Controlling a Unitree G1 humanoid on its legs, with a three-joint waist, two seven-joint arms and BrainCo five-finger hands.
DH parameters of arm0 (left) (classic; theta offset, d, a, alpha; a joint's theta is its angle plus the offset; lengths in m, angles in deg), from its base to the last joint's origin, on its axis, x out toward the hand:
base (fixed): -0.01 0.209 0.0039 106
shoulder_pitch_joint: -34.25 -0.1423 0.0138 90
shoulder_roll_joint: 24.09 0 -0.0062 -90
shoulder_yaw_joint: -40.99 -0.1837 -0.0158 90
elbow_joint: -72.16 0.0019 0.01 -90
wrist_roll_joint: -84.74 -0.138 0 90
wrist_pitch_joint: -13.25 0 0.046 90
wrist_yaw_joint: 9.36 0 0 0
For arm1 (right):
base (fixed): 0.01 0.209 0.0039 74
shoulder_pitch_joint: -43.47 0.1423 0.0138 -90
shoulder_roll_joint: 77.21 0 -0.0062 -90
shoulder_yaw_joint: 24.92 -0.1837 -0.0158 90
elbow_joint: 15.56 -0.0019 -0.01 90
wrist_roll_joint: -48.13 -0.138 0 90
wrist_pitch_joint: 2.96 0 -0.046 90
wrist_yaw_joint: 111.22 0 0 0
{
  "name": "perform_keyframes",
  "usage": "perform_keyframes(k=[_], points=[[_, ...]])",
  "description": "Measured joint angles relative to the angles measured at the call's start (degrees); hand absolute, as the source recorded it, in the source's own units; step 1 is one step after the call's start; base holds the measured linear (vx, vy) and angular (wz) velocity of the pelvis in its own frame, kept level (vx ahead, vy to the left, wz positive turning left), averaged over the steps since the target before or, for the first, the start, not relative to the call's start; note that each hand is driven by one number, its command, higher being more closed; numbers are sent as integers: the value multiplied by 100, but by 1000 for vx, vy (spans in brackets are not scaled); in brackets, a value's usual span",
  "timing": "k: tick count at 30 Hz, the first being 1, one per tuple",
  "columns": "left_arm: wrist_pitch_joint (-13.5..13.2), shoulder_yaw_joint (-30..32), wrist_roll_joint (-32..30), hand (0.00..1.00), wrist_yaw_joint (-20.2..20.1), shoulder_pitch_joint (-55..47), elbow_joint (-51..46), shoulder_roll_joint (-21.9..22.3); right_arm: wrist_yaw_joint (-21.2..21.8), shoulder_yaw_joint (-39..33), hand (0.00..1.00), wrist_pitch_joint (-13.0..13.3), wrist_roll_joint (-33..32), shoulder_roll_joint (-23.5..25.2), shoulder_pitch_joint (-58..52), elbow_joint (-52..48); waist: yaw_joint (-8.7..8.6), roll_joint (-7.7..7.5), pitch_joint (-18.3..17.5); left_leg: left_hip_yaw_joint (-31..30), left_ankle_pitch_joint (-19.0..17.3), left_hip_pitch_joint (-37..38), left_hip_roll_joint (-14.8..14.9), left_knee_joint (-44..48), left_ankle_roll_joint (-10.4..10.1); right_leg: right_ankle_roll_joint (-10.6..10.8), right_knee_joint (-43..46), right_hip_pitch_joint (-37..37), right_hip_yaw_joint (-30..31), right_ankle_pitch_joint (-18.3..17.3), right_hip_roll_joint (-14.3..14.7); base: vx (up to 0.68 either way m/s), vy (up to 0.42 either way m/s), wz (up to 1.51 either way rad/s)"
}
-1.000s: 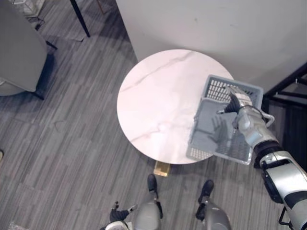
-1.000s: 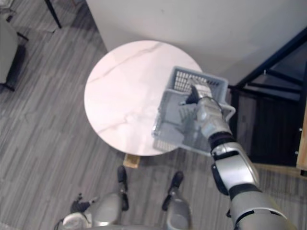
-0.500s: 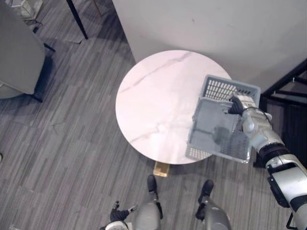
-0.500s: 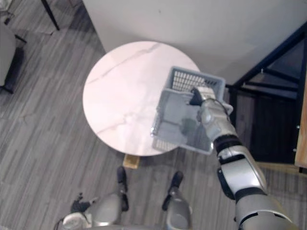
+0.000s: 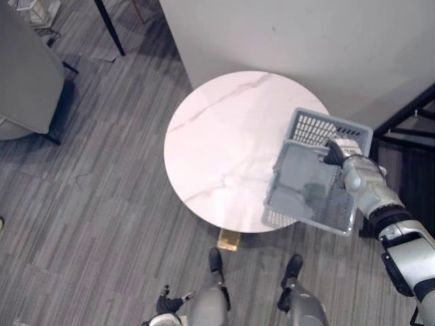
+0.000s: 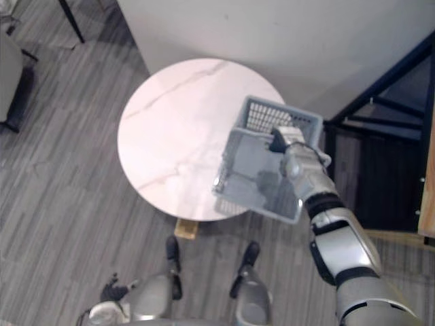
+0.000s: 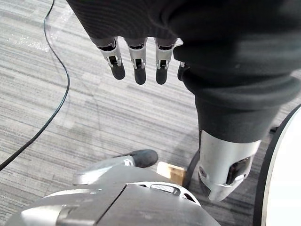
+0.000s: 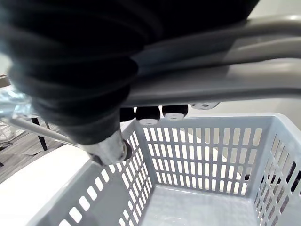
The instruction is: Pick vegetable in the basket
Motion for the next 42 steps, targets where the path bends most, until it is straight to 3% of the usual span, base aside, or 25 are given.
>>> perform_keyframes(k=[7, 11, 16, 22, 28, 30, 33, 34, 35, 36, 37, 38, 39, 40, 41, 42], points=[[117, 33, -226, 0, -122, -10, -1, -19, 265, 549, 100, 192, -3, -618, -766, -1577, -68, -36, -63, 42, -1, 224, 5, 1, -2, -10, -4, 202, 50, 18, 1, 4, 0, -1], [171, 67, -248, 0, -152, -180, 14, -86, 392, 597, 100, 490, -70, -1018, -1687, -2756, -185, -200, -431, 109, -35, 327, 36, 0, -27, -8, -19, 242, 148, 16, 36, 8, -2, -10], [239, 88, -461, 0, -235, -298, 71, -178, 558, 596, 100, 770, -246, -1293, -2638, -3256, -216, -384, -733, 262, -123, 554, 57, -22, -47, 41, -106, 379, 331, 29, 73, -24, 2, -16], [252, 208, -623, 0, -257, -497, 181, -145, 712, 570, 100, 838, -244, -1327, -3583, -3282, -267, -395, -1011, 453, -275, 730, 36, 5, -36, 60, -98, 413, 593, 5, 64, -10, 10, -16], [304, 242, -672, 0, -299, -474, 161, -150, 663, -705, 100, 808, -225, -1287, -4685, -3242, -488, -466, -971, 486, -892, 502, 51, 1117, 39, 143, 380, 368, 779, -132, -157, 21, 34, -11], [314, 127, -676, 0, -311, -389, 160, -273, 504, -1250, 100, 679, -175, -1069, -4972, -3429, -559, -508, -1013, 729, -1305, 41, 94, 1770, 104, 280, 538, -23, 1008, -162, -241, -52, 89, -44], [323, 24, -682, 0, -331, -253, 160, -442, 497, -1383, 100, 588, -166, -854, -5139, -3602, -730, -605, -1012, 911, -1679, -429, 228, 2625, 252, 398, 489, -316, 1121, -81, -271, -58, 120, -42], [333, 21, -687, 0, -346, -225, 160, -537, 512, -1385, 100, 536, -116, -730, -5230, -3628, -743, -726, -1007, 1084, -1765, -389, 242, 2762, 391, 237, 316, -256, 894, -197, -356, -36, 139, -65], [333, 21, -686, 0, -352, -194, 157, -544, 516, -1382, 100, 458, -106, -633, -5262, -3630, -770, -623, -1016, 1343, -1716, -171, 400, 2464, 480, 15, 345, -117, 355, -615, -397, -40, 165, -78], [321, 24, -689, 0, -356, -180, 157, -497, 518, -1376, 100, 468, -105, -598, -5217, -3640, -765, -588, -989, 1510, -1703, -88, 510, 2423, 494, -313, 843, -220, 111, -697, -415, 61, 175, -106], [325, 93, -686, 0, -355, -179, 130, -587, 517, -1367, 100, 531, -106, -558, -5155, -3656, -812, -693, -997, 1752, -1842, 11, 573, 2671, 494, -760, 1980, -457, -202, 54, -488, 14, 210, -147], [362, 151, -684, 0, -370, -190, 142, -616, 511, -1374, 100, 538, -112, -552, -5035, -3669, -778, -765, -1011, 2029, -2002, 153, 622, 2606, 561, -998, 1736, -493, -422, 490, -361, -32, 209, -175], [358, 266, -679, 0, -381, -207, 266, -573, 513, -1413, 100, 481, -116, -464, -4976, -3663, -671, -685, -1016, 2523, -1927, 396, 791, 2321, 609, -1029, 1605, -390, -262, 462, -220, -96, 136, -149], [346, 313, -675, 0, -374, -204, 275, -549, 513, -1416, 100, 475, -118, -454, -4974, -3671, -675, -714, -1016, 2697, -1860, 545, 763, 2187, 598, -1127, 2134, -414, -382, 51, -273, -55, 138, -127], [332, 288, -672, 0, -364, -207, 280, -561, 513, -1417, 100, 497, -118, -453, -4989, -3663, -682, -763, -1042, 3007, -1804, 826, 674, 1976, 625, -995, 2980, -271, -538, -476, -448, 7, 167, -129], [339, 286, -672, 0, -373, -228, 285, -567, 513, -1415, 100, 511, -117, -438, -4975, -3639, -651, -804, -1098, 3346, -1795, 932, 627, 1933, 644, -961, 3236, -50, -666, -597, -607, 20, 142, -145]])
